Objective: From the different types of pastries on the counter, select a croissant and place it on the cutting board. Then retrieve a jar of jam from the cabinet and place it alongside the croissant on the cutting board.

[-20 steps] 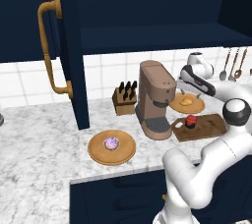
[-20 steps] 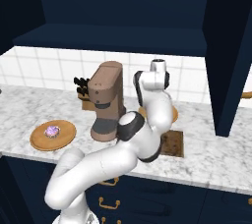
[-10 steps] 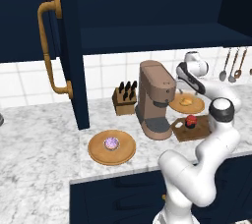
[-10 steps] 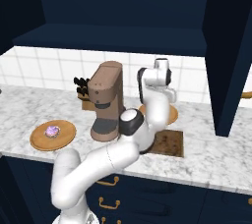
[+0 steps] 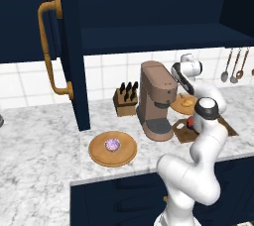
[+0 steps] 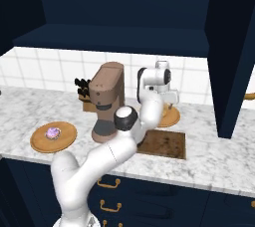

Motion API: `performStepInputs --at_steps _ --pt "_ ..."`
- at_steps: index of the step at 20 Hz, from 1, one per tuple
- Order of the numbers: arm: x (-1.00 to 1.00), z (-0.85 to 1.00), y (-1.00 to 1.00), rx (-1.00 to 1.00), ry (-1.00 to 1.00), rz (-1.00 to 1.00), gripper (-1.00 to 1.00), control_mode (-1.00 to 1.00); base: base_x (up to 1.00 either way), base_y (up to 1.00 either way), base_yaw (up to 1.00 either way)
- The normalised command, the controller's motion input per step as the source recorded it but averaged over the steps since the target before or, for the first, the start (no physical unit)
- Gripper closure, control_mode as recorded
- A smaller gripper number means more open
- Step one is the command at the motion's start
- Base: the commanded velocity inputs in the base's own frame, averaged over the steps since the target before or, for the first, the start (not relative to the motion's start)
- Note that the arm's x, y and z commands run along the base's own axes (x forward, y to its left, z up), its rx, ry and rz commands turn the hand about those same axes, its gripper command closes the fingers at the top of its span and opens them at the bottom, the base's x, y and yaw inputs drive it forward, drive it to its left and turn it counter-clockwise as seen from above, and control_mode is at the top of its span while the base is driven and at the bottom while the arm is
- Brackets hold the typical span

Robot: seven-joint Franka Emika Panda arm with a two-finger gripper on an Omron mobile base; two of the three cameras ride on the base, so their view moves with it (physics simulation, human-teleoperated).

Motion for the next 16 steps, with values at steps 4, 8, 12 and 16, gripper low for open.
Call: performStepInputs --at_steps 4,8,12,16 --pt "0.00 -0.29 -0.01 0.00 0.06 0.13 -1.00 -1.00 0.00 0.00 0.00" --pt "-0.02 -0.34 -0.07 0.00 0.02 0.14 -1.00 -1.00 0.00 0.00 0.00" --pt "-0.01 -0.41 -0.07 0.00 0.04 0.12 -1.00 -1.00 0.00 0.00 0.00" --pt "-0.12 -0.29 -0.01 0.00 0.07 0.02 1.00 -1.00 0.00 0.00 0.00"
